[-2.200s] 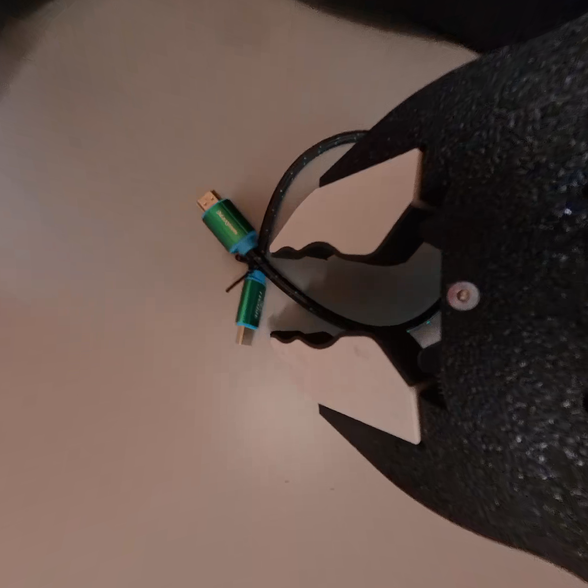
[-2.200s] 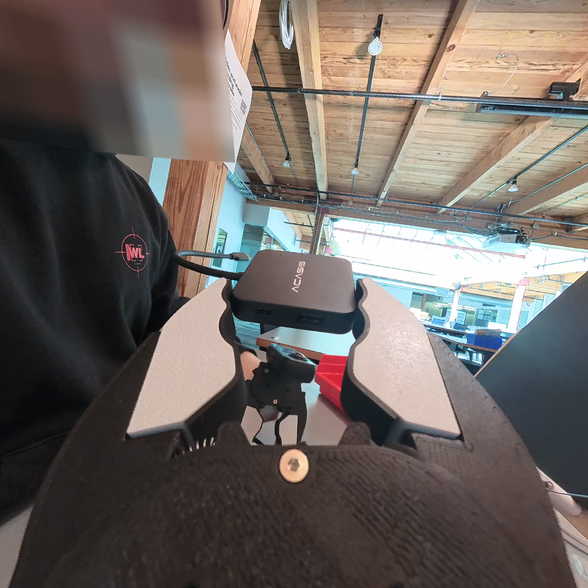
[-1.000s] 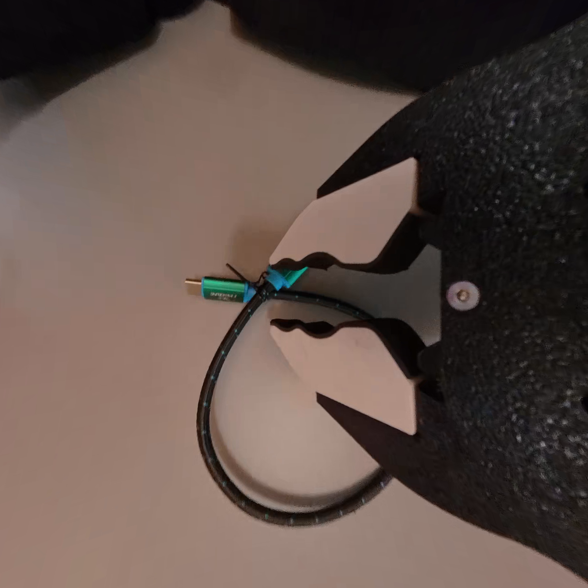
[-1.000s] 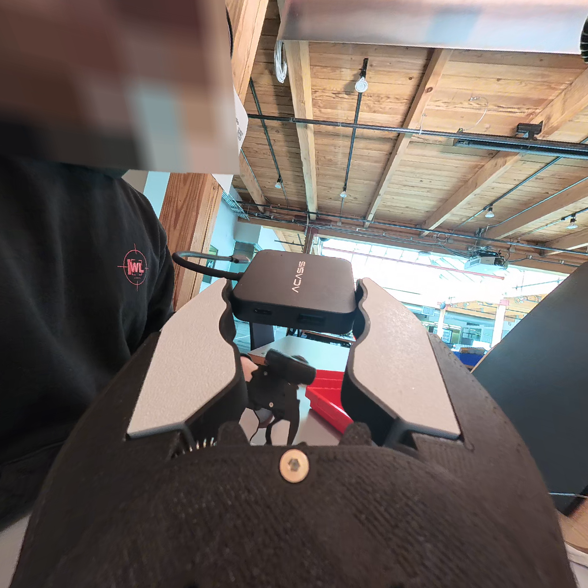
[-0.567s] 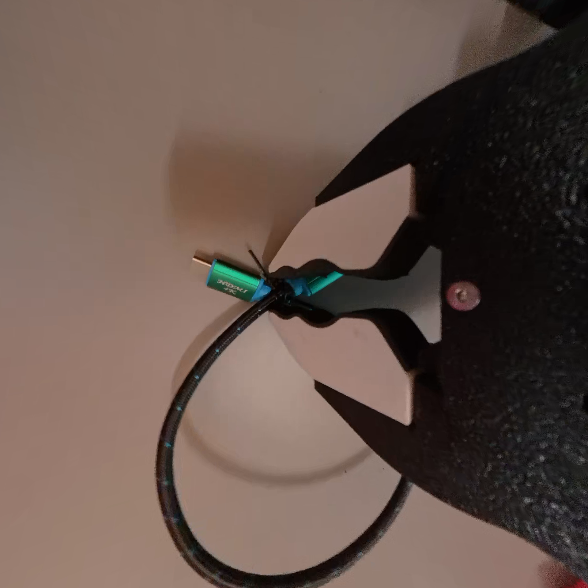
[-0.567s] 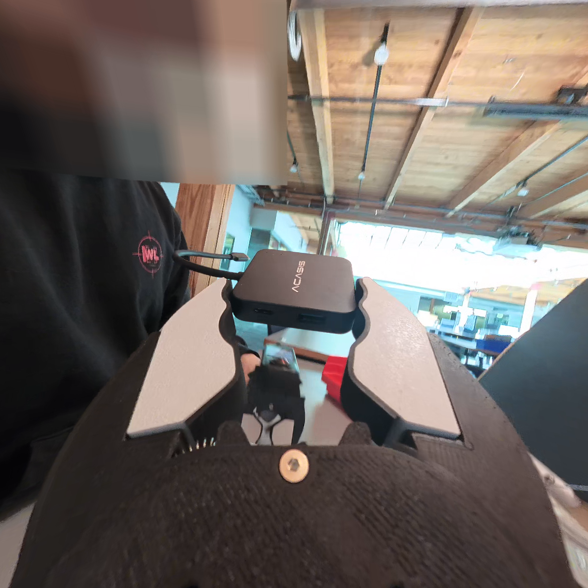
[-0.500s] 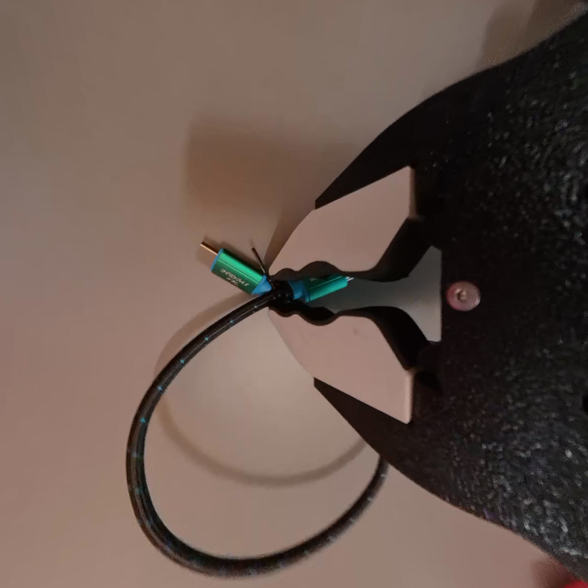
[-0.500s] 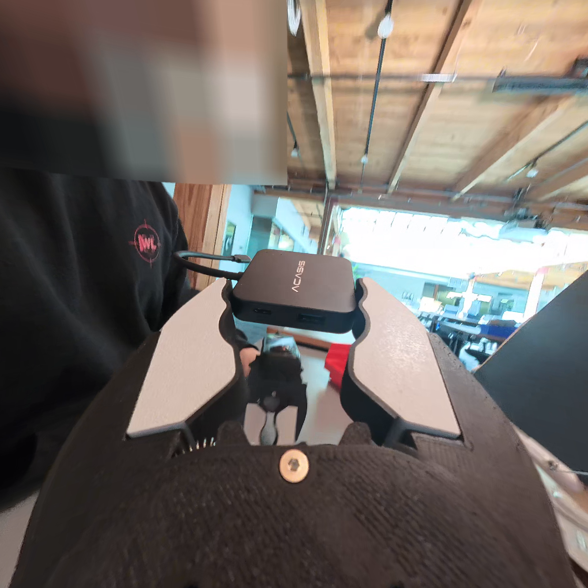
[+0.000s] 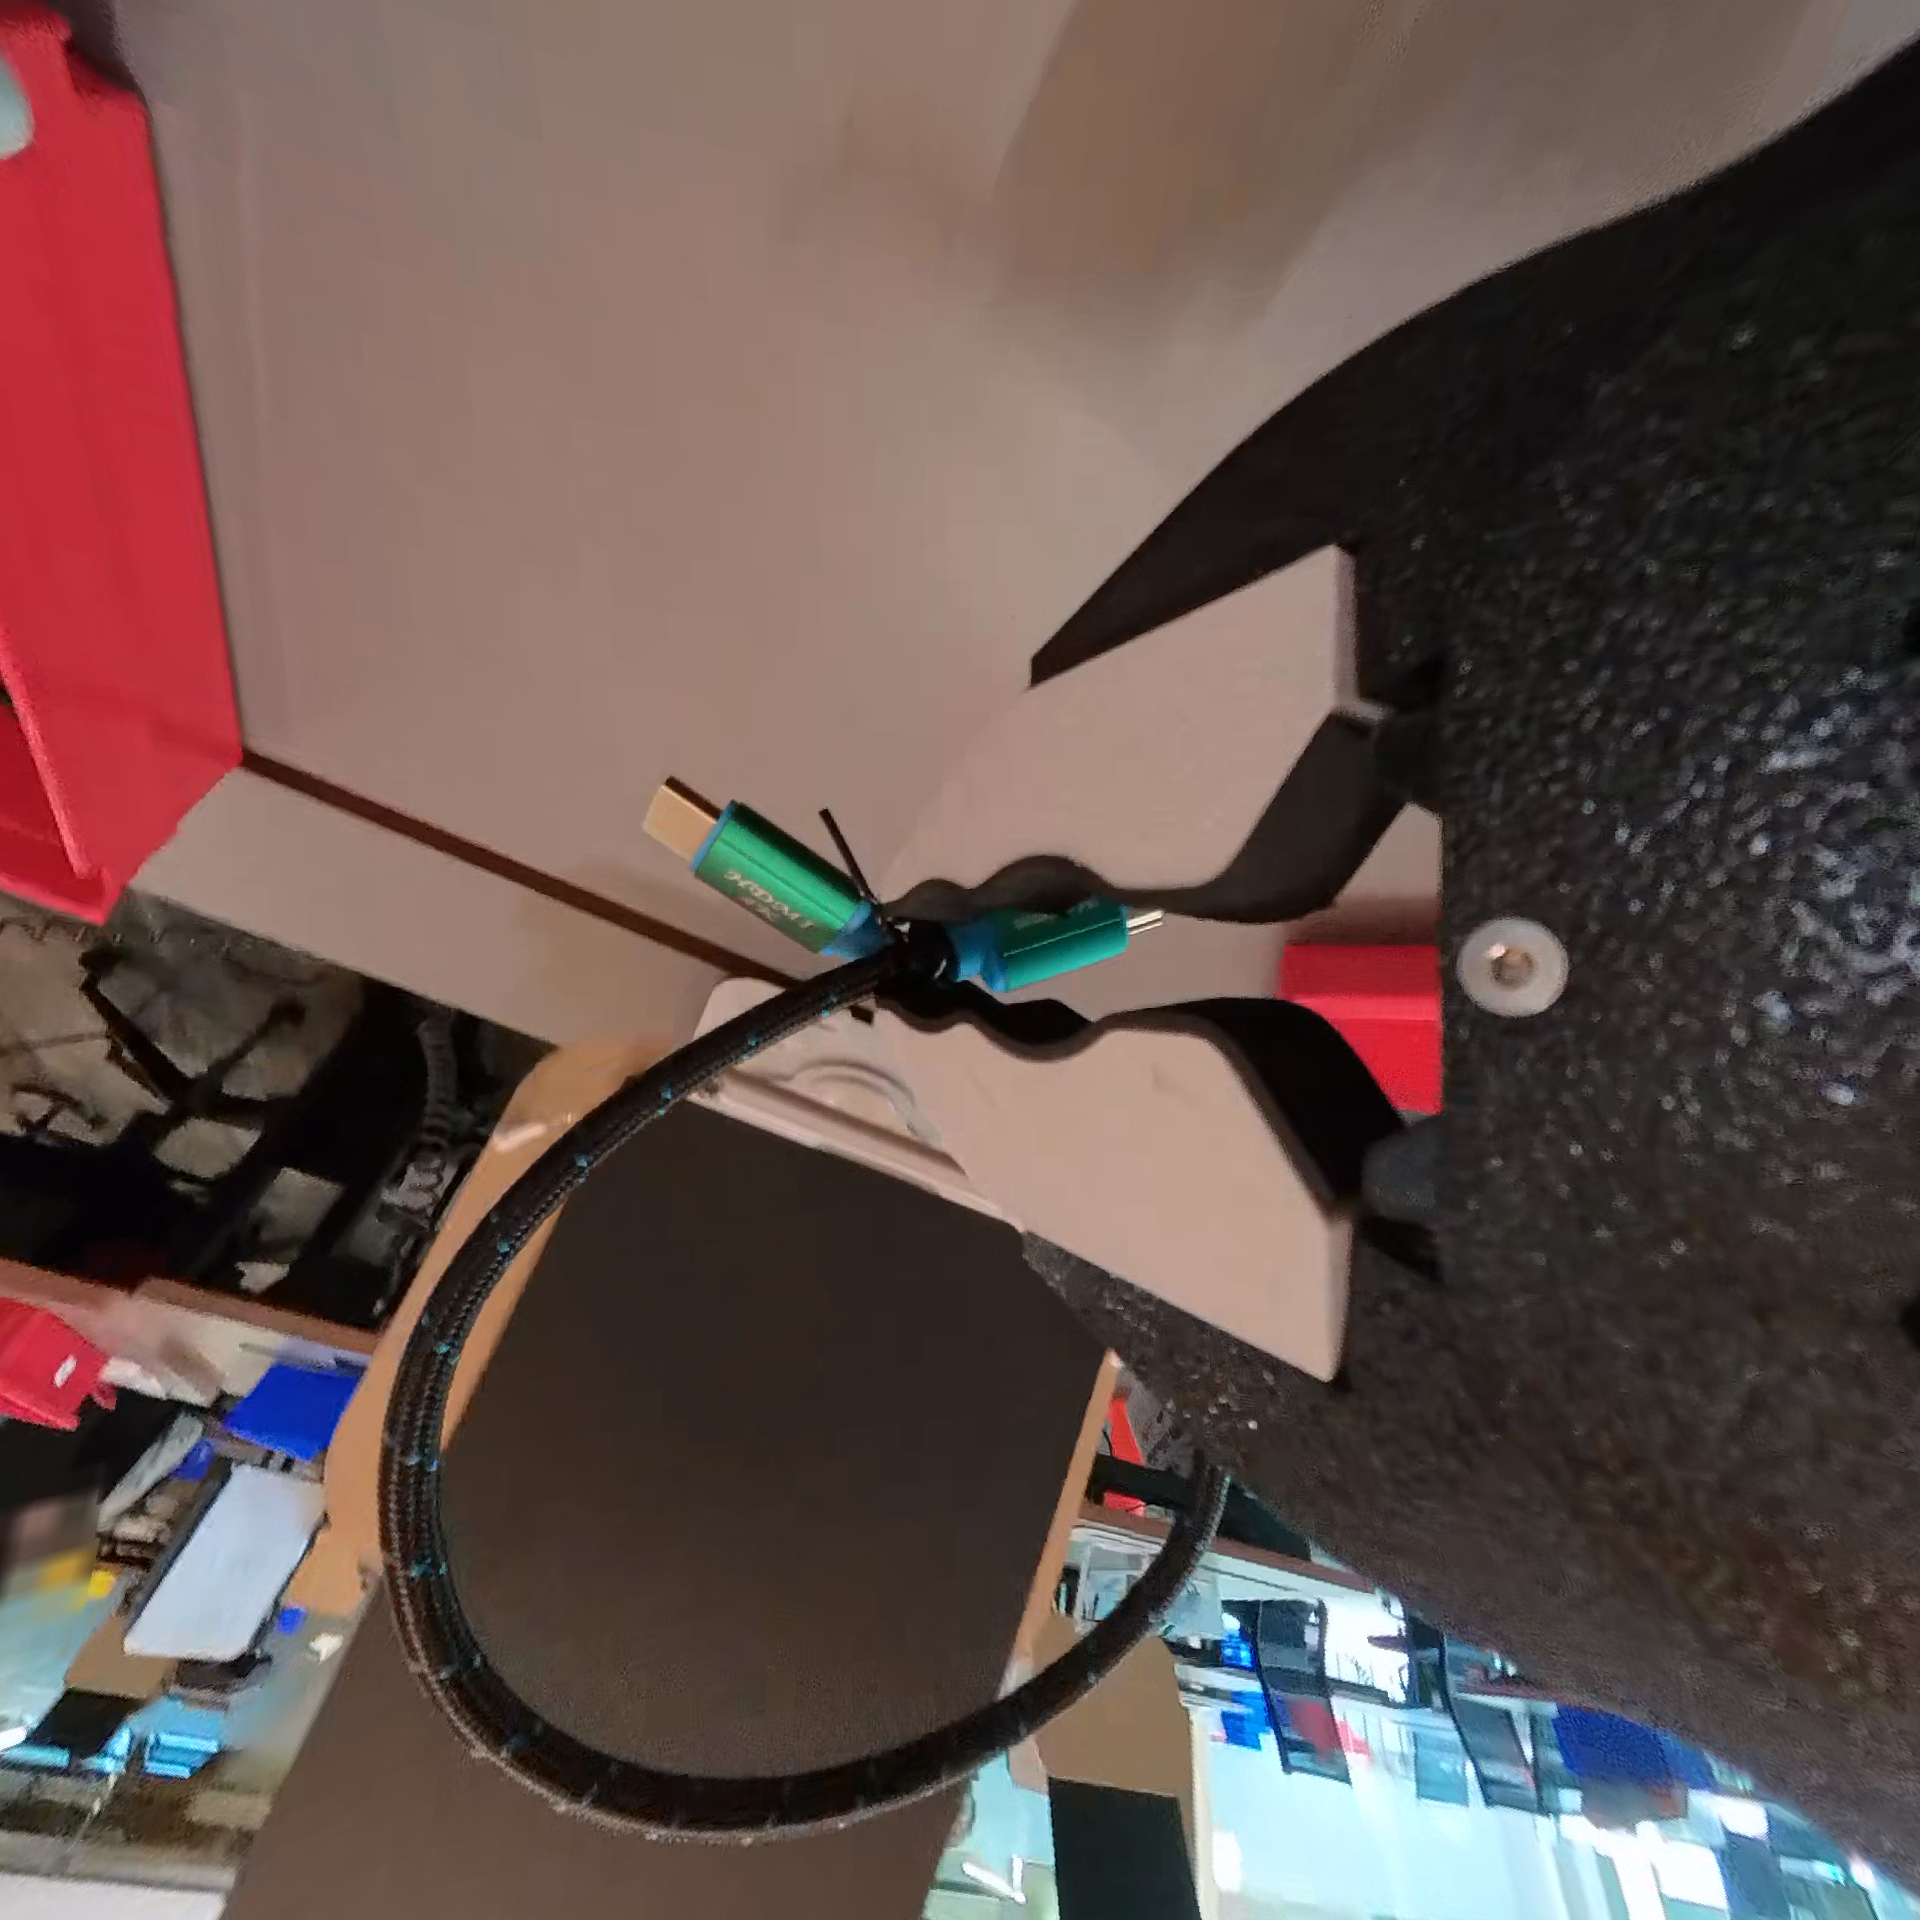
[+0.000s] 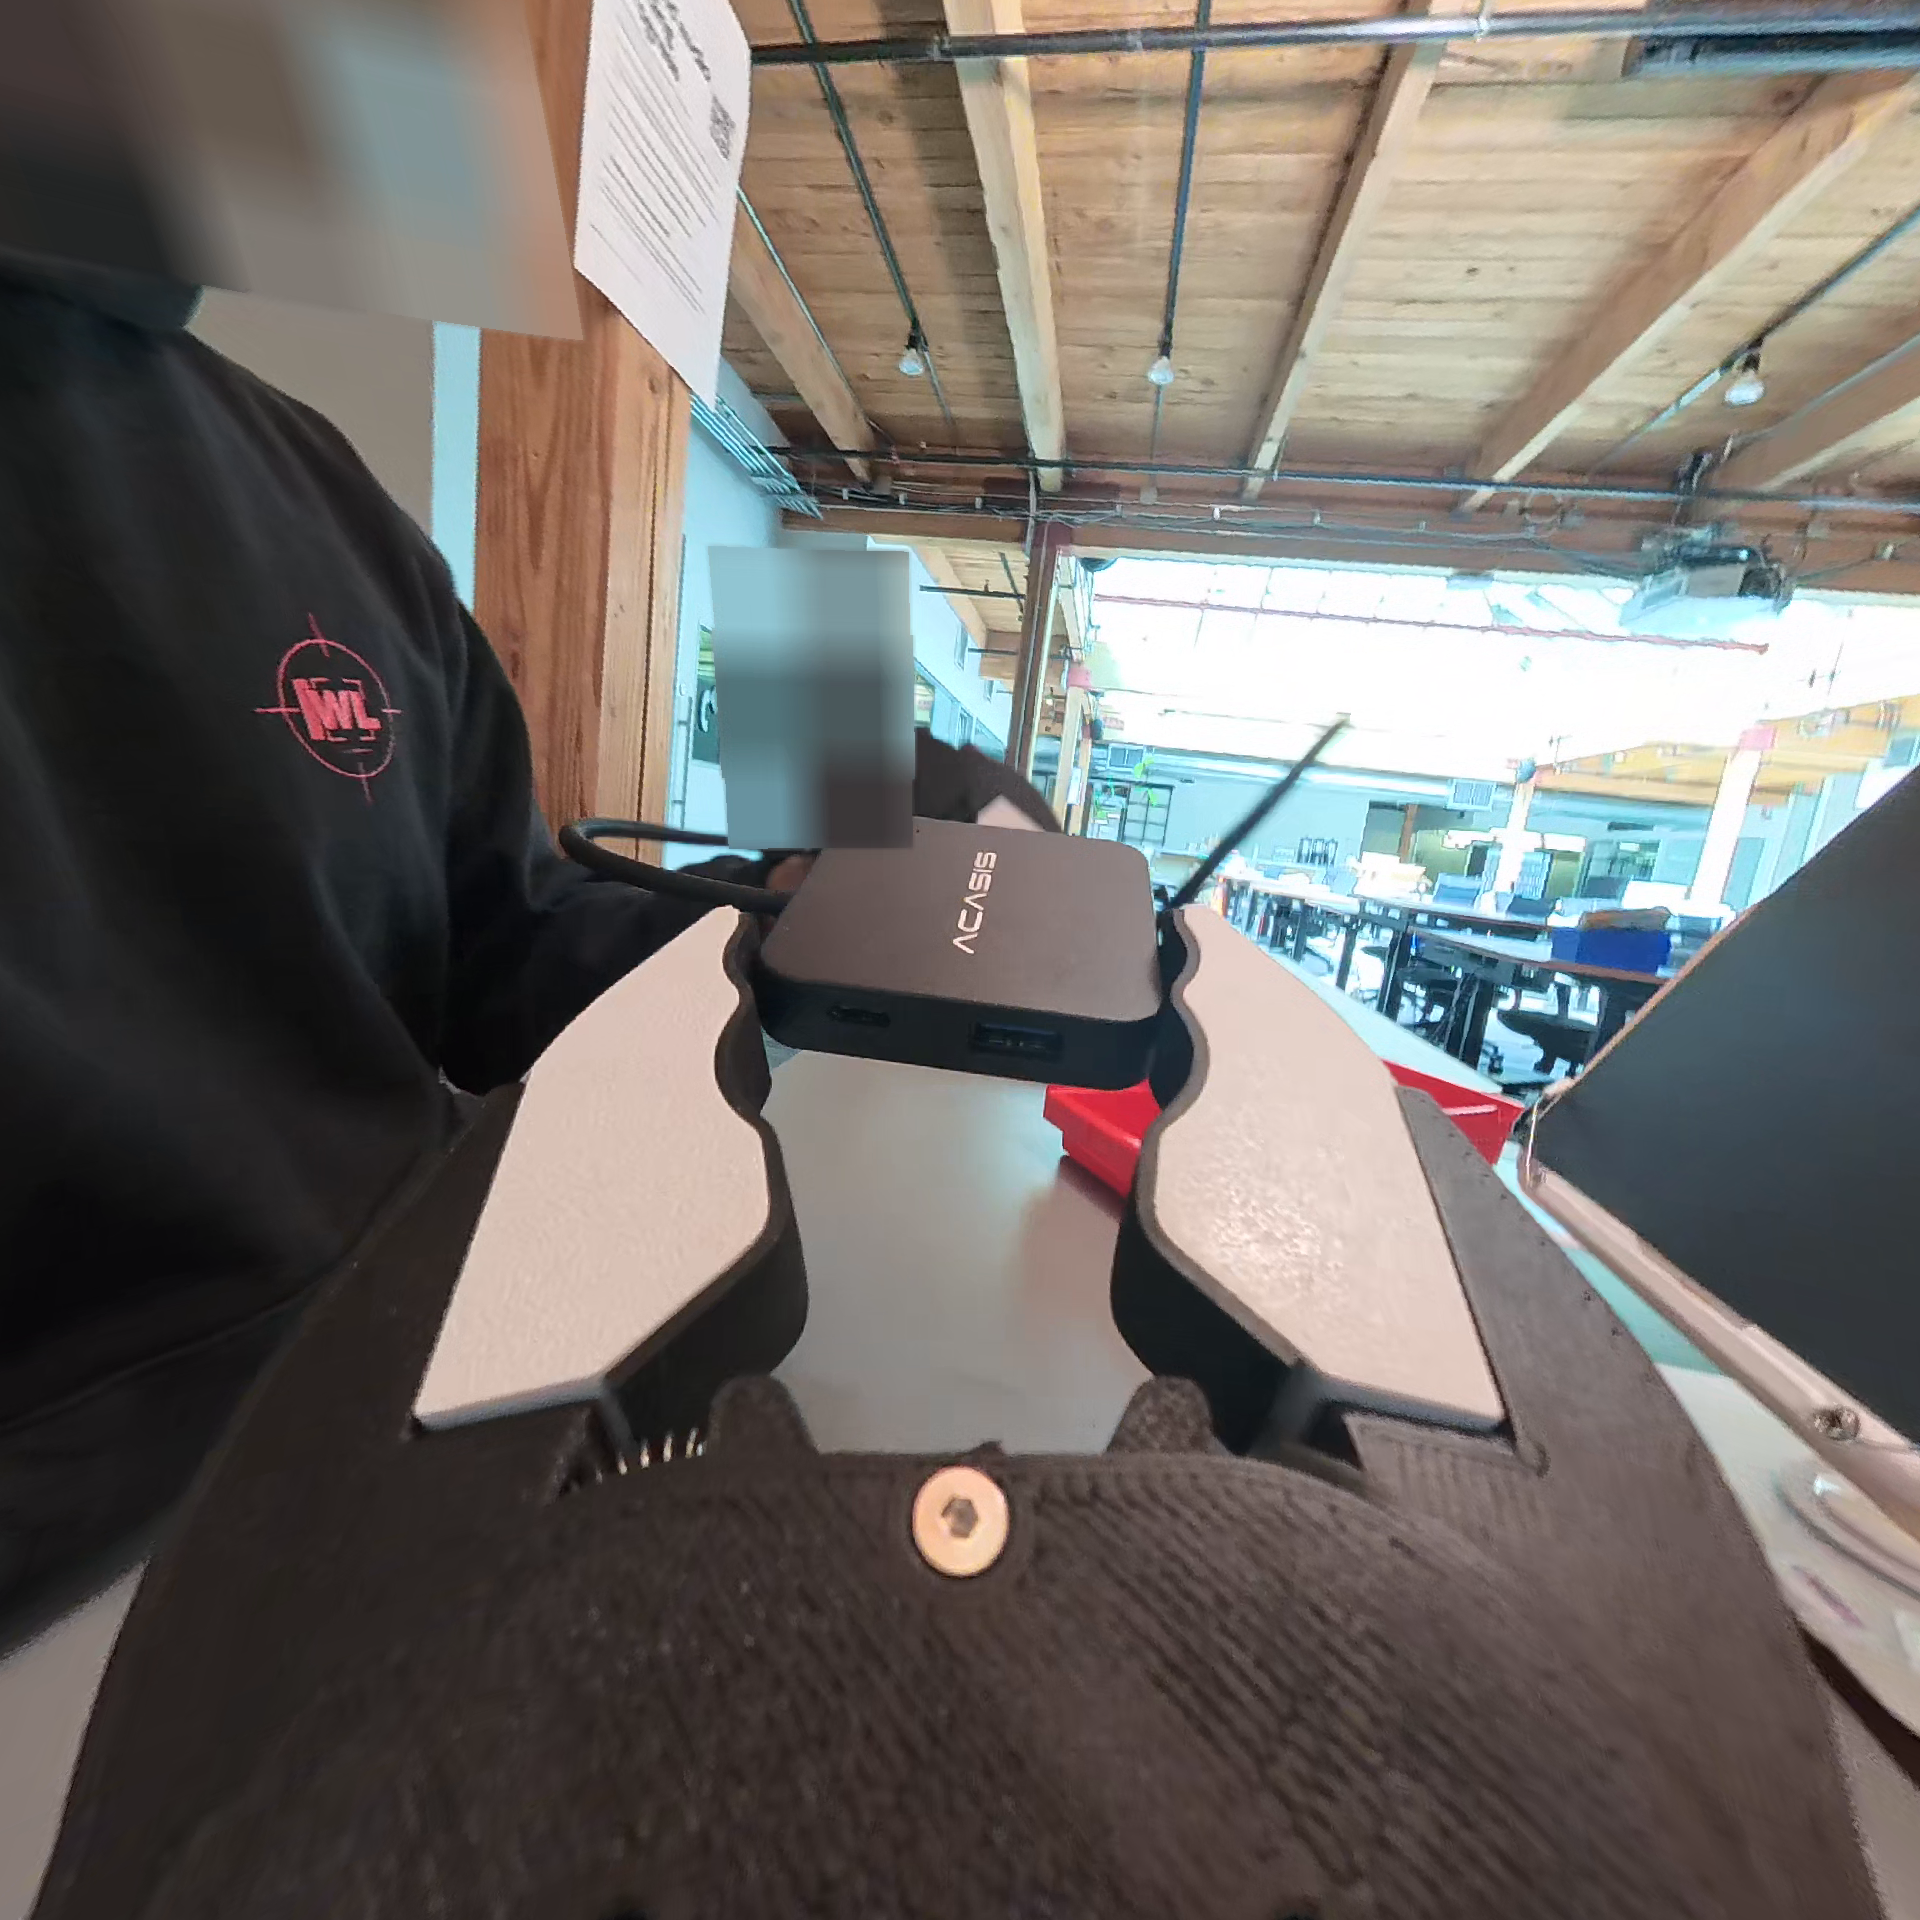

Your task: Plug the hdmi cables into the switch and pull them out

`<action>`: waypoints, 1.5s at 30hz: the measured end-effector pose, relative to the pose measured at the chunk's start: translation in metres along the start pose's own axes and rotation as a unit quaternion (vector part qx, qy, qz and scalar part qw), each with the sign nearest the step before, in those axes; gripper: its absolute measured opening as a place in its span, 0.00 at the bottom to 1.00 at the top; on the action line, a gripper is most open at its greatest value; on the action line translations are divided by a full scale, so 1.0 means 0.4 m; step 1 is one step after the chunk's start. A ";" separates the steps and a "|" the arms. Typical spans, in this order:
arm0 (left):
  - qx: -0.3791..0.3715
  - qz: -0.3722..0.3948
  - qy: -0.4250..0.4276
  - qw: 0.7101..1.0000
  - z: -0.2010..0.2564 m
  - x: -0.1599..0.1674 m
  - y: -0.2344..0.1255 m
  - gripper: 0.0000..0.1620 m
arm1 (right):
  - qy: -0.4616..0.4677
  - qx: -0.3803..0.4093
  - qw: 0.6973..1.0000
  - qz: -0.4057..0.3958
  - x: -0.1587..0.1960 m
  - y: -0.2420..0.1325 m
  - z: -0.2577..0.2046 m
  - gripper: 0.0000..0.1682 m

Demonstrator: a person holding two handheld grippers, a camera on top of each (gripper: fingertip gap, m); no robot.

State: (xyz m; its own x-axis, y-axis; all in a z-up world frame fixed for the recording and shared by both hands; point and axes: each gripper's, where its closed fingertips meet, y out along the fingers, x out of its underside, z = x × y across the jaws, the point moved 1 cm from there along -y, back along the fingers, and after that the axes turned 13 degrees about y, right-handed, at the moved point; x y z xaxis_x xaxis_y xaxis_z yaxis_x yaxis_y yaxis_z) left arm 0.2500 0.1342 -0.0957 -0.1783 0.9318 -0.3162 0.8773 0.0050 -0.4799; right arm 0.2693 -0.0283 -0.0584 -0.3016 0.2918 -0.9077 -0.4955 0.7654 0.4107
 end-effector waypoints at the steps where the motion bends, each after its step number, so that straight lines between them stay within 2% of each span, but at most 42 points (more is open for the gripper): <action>1: -0.001 0.011 -0.016 1.000 -0.011 0.000 -0.008 0.07 | 0.005 0.004 1.000 -0.002 0.005 0.003 0.008 0.44; 4: 0.032 0.096 -0.120 0.988 -0.027 -0.018 -0.035 0.07 | 0.002 0.021 0.999 -0.023 0.019 0.013 0.021 0.44; 7: 0.028 0.111 -0.137 0.984 -0.046 -0.009 -0.057 0.07 | -0.006 0.021 0.999 -0.033 0.017 0.023 0.014 0.44; 10: 0.013 0.098 -0.119 0.988 -0.061 -0.039 -0.079 0.07 | -0.007 0.020 0.999 -0.027 0.021 0.029 0.017 0.44; 14: -0.044 0.009 -0.022 0.999 -0.081 -0.065 -0.086 0.07 | -0.008 0.027 0.999 -0.017 0.030 0.033 0.028 0.44; 18: -0.057 -0.010 0.028 0.998 -0.069 -0.097 -0.069 0.07 | -0.037 0.055 0.996 -0.051 0.045 0.036 0.039 0.44; 24: -0.052 -0.004 0.015 0.999 -0.029 -0.107 -0.022 0.07 | -0.060 0.077 0.989 -0.109 0.077 0.058 0.048 0.44; 30: -0.064 0.000 0.003 0.998 -0.019 -0.096 0.001 0.07 | -0.046 0.082 0.988 -0.124 0.099 0.078 0.058 0.44; 45: -0.121 -0.010 0.053 0.991 -0.028 -0.091 -0.005 0.07 | 0.042 0.066 0.992 -0.102 0.109 0.079 0.074 0.44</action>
State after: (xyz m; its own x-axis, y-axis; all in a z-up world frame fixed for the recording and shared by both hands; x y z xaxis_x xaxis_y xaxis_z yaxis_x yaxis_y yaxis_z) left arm 0.2599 0.1043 -0.0742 -0.1610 0.9634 -0.2143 0.9573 0.0996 -0.2714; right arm 0.2647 0.0254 -0.0875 -0.2748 0.0782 -0.9583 -0.4436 0.8740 0.1985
